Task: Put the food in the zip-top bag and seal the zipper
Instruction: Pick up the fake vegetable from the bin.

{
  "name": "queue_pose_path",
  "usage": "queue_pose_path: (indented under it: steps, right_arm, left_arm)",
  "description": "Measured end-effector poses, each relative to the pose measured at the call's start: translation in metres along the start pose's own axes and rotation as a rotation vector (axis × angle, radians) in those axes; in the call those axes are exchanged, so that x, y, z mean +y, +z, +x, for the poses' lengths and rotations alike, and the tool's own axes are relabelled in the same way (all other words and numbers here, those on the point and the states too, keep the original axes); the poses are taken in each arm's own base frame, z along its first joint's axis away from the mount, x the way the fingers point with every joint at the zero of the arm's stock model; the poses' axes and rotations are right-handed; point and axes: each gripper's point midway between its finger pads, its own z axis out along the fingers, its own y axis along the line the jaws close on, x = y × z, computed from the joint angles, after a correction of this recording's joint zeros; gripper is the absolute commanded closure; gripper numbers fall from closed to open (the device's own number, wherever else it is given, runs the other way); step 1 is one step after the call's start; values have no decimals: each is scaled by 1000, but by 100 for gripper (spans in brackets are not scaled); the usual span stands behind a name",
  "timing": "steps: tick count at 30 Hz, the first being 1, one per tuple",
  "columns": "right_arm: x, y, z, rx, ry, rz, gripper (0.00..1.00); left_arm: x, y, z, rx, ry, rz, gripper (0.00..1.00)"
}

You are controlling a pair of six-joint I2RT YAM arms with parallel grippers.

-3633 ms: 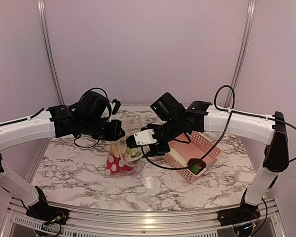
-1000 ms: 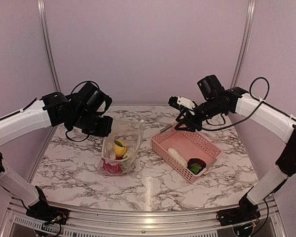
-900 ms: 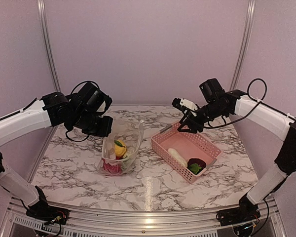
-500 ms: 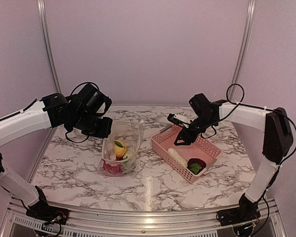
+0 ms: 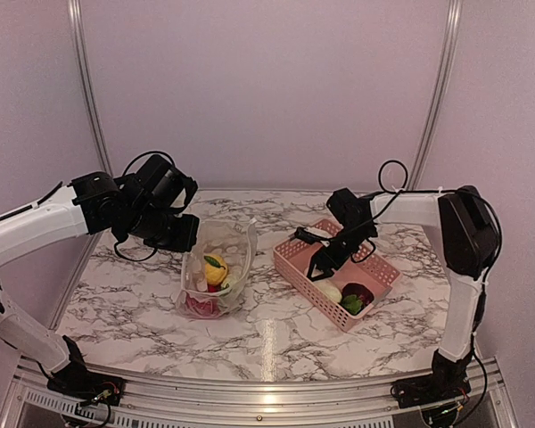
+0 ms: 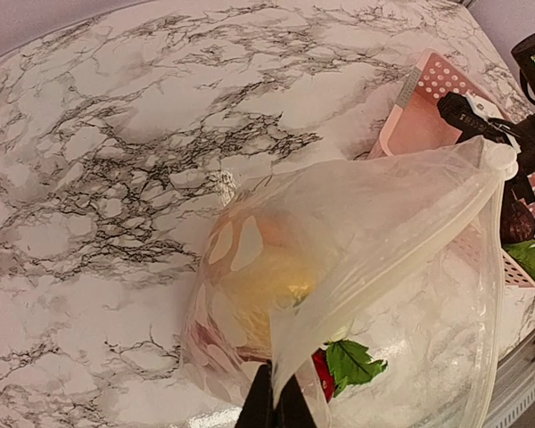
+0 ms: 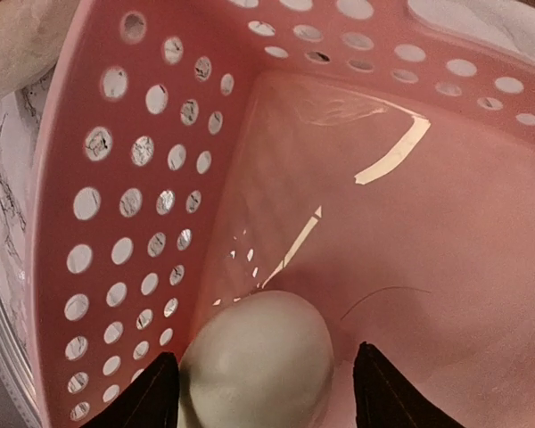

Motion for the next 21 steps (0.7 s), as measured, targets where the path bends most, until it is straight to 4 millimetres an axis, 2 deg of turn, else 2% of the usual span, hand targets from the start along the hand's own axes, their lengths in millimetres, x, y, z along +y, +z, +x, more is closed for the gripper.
queue_pose_path:
  steps: [6,9,15,21]
  right_arm:
    - [-5,8,4,26,31,0,56]
    - [-6,5,1,26,43,8,62]
    - [-12,-11,-18,-21,25,43,73]
    - [-3,-45,-38,-104,-27,80,73]
  left_arm:
    - [0,0,0,1,-1,0,100]
    - [0,0,0,0,-2,0,100]
    - [0,0,0,1,-1,0,100]
    - [0,0,0,-1,-2,2,100]
